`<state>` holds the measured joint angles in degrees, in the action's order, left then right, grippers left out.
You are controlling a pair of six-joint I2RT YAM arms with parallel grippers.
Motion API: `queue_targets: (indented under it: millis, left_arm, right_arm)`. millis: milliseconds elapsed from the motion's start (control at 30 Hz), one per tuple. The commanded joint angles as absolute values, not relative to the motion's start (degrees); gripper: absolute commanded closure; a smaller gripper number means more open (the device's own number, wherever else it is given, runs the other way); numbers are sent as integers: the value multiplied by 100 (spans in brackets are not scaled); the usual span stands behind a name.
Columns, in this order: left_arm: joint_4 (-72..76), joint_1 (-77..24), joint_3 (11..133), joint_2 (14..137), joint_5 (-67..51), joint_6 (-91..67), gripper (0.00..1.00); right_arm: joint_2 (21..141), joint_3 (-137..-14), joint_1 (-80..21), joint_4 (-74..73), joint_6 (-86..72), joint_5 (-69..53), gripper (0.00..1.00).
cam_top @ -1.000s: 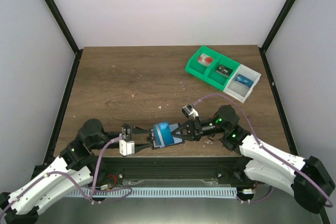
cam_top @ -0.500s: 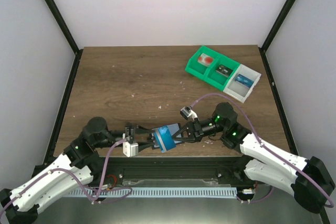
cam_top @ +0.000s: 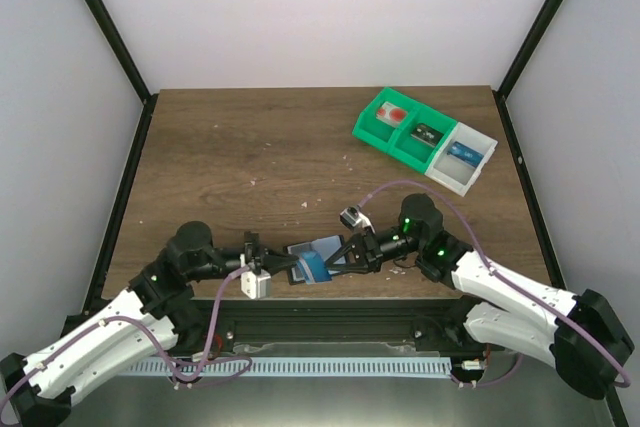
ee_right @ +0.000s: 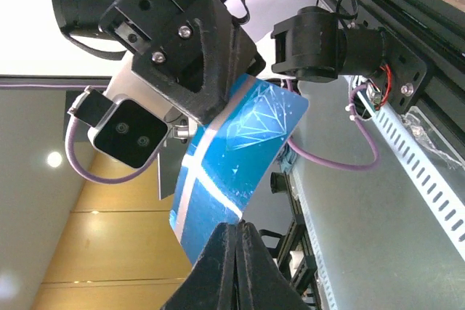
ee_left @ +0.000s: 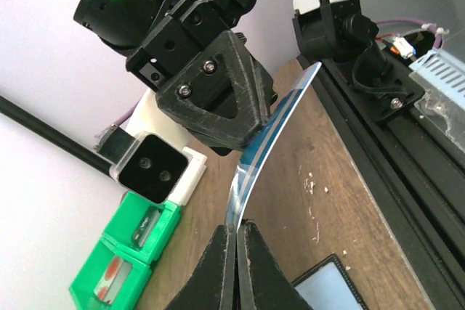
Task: Take the credit cards out of the card holder
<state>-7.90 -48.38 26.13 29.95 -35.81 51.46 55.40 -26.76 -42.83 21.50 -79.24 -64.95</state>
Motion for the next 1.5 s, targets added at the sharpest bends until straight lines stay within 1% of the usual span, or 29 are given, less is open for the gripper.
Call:
queue_targets:
  millis: [0,67,133,200,267,333,400,533,667,800,933,1033,1167,1333,1467]
  left_arm:
    - [-669,-4848,2627,2982,-3536,5028,100]
    - [-721,-4845,2636,3024,-3550,4923,100]
    - [-766,-4844,2670,3116,-3524,4751,100]
    - [-894,-4846,2763,3263,-3501,4604,100]
    - [-1097,-4836,2898,3421,-3478,4453,100]
    - [-1247,-4826,2995,3585,-3531,4315,100]
    - [-1341,-4809,3062,3770,-3645,4174,100]
    - [-1497,-4739,3165,4083,-3935,3947,100]
    - [-1615,-4647,3263,4249,-4086,3833,100]
    - [-1588,-4560,3248,4263,-4235,3789,100]
    - [-1560,-4524,3260,4258,-4280,3773,100]
    - [-1495,-4526,3229,4222,-4274,3772,100]
    - [-1502,-4525,3216,4210,-4280,3745,100]
    - [-1453,-4526,3181,4175,-4295,3697,100]
    - [-1442,-4521,3182,4173,-4311,3665,100]
  right_arm:
    - [5578,-2892,-4280,1786,-7319,-6339,97]
    - [5554,-2772,-4276,1868,-7311,-6246,90]
    - [5462,-2662,-4265,1917,-7194,-6017,79]
    - [5304,-2703,-4247,1671,-6725,-5765,70]
    - [5114,-2999,-4237,999,-5842,-5368,66]
    - [4982,-3392,-4236,20,-4890,-4785,65]
    - [4820,-3670,-4236,-554,-4016,-4335,64]
    - [4293,-3896,-4241,-1069,-2487,-3678,62]
    - [3665,-3713,-4245,-1018,-1248,-3993,62]
    - [3244,-3472,-4255,-1065,-364,-4231,67]
    - [3266,-3348,-4289,-1130,190,-4345,71]
    - [3450,-3269,-4457,-1052,451,-4425,70]
    - [3646,-3281,-5009,-1140,899,-3884,70]
    - [3763,-3323,-5210,-1011,1112,-3937,68]
    - [3850,-3377,-5207,-1163,1219,-3769,74]
